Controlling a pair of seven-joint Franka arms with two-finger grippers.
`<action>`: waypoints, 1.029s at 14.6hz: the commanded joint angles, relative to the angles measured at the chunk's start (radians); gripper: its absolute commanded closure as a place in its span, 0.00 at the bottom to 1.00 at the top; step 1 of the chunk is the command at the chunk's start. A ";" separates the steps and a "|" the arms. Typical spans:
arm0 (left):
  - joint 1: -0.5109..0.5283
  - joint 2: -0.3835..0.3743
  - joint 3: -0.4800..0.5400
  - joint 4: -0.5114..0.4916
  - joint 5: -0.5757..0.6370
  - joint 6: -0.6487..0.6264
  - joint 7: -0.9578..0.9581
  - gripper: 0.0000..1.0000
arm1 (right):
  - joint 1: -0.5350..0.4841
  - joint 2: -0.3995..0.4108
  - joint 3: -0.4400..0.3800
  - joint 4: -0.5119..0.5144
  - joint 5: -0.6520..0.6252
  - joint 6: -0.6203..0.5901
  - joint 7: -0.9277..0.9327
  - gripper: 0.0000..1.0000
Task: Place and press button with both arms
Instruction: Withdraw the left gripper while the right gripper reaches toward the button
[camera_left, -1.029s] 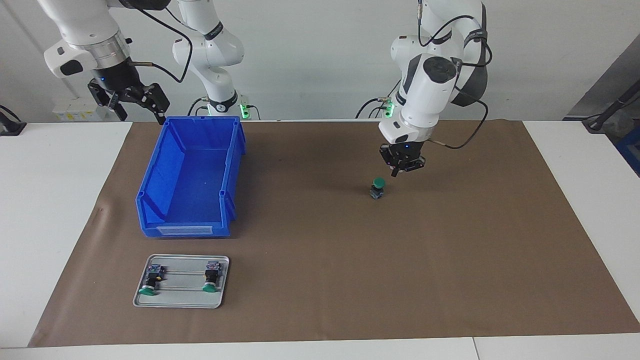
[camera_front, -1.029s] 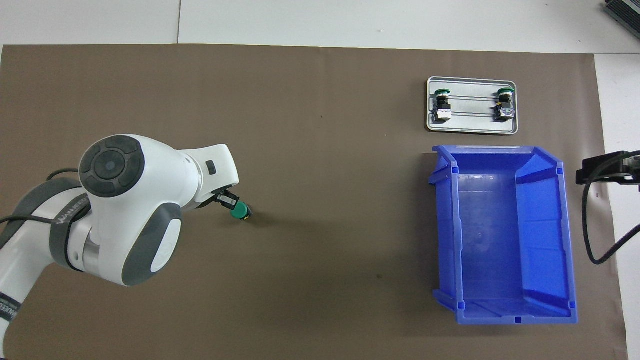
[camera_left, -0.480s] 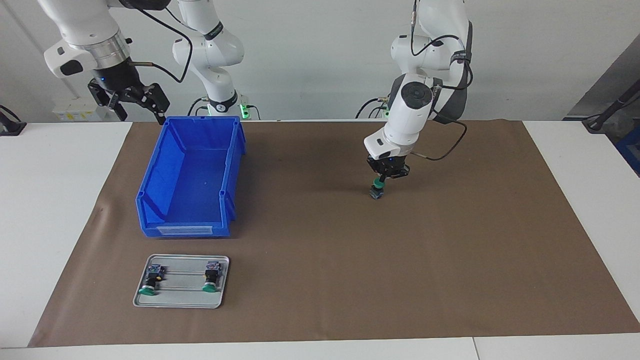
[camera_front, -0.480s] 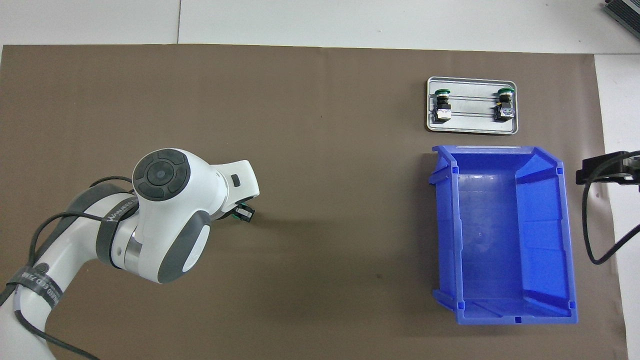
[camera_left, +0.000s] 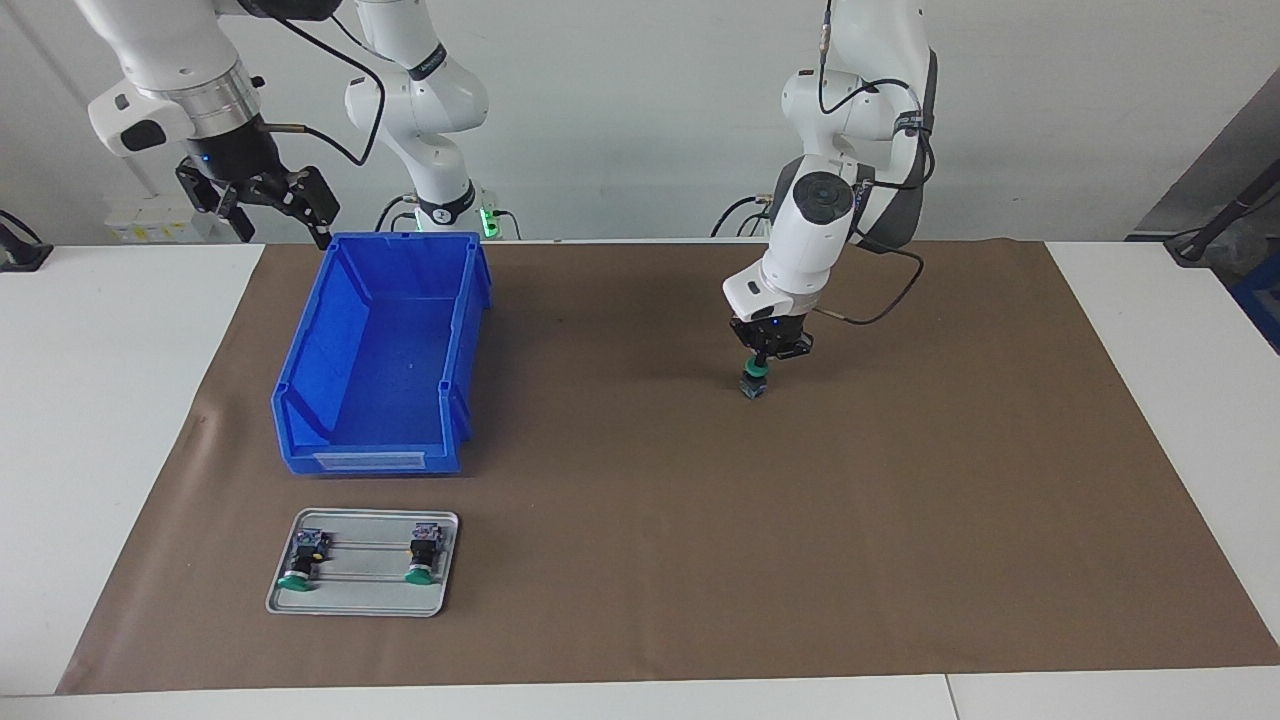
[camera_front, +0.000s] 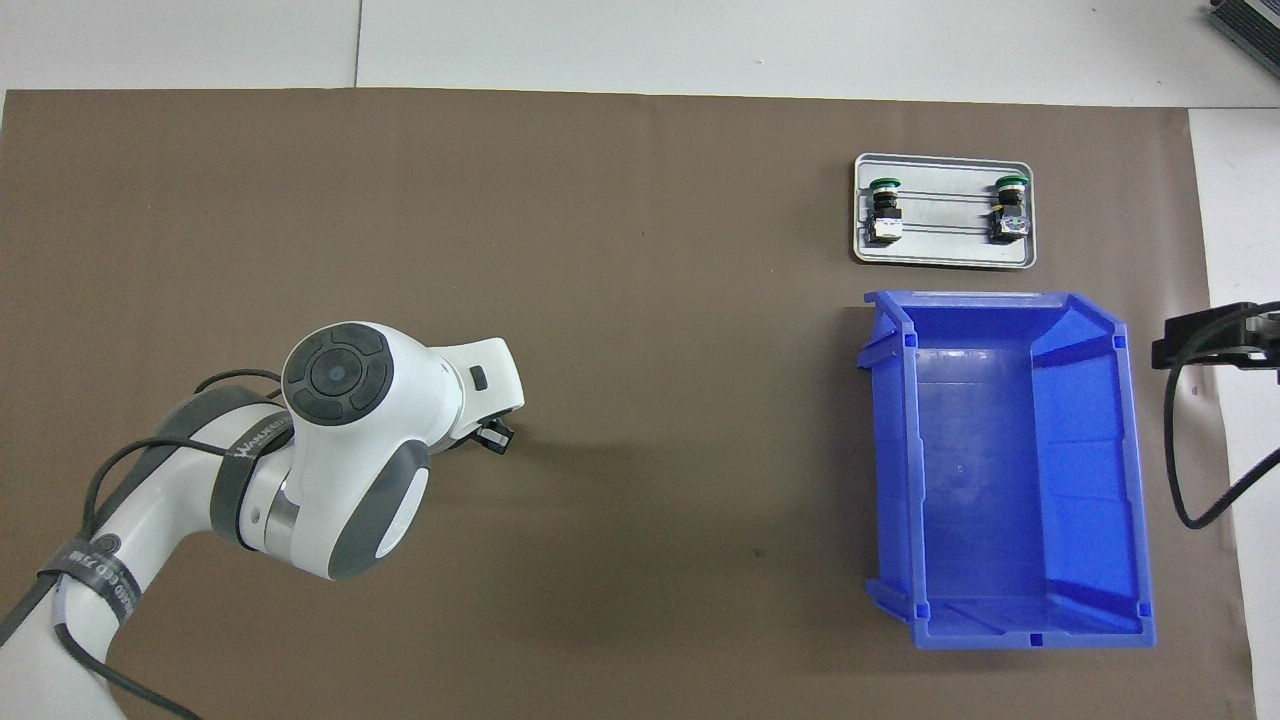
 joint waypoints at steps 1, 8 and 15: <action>-0.030 0.001 0.015 -0.059 0.022 0.057 -0.029 1.00 | 0.000 -0.025 0.000 -0.034 -0.001 0.030 -0.026 0.00; -0.016 -0.005 0.024 0.051 0.020 -0.072 -0.035 1.00 | 0.000 -0.025 0.003 -0.034 -0.002 0.029 -0.018 0.00; 0.137 -0.055 0.035 0.071 0.020 -0.172 -0.041 0.00 | 0.021 -0.021 0.023 -0.027 0.023 0.026 -0.024 0.00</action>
